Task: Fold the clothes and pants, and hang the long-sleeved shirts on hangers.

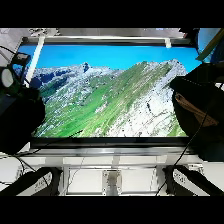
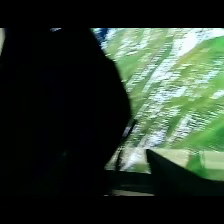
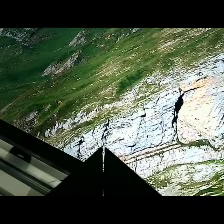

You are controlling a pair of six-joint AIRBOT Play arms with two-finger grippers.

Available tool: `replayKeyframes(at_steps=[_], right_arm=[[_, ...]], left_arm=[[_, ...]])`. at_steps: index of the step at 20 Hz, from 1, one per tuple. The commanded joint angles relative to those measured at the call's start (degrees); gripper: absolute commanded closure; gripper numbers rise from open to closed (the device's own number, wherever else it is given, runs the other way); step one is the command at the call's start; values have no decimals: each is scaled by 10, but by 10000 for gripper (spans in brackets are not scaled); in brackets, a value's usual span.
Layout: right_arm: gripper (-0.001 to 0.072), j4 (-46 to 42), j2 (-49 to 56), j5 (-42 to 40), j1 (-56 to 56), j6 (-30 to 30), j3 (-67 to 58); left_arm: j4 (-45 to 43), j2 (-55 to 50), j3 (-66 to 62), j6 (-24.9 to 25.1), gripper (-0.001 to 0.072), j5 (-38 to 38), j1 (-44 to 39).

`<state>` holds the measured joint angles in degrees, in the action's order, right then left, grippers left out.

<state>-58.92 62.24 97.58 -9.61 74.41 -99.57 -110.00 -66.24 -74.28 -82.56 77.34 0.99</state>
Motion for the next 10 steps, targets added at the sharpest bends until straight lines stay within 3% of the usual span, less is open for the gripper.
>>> replayKeyframes(at_steps=[1,10], right_arm=[[694,1,1,-21,1,0,18],[694,1,26,-46,1,2,28]], left_arm=[[-59,-89,0,-14,-6,-43,50],[-66,-285,0,-75,-3,-114,127]])
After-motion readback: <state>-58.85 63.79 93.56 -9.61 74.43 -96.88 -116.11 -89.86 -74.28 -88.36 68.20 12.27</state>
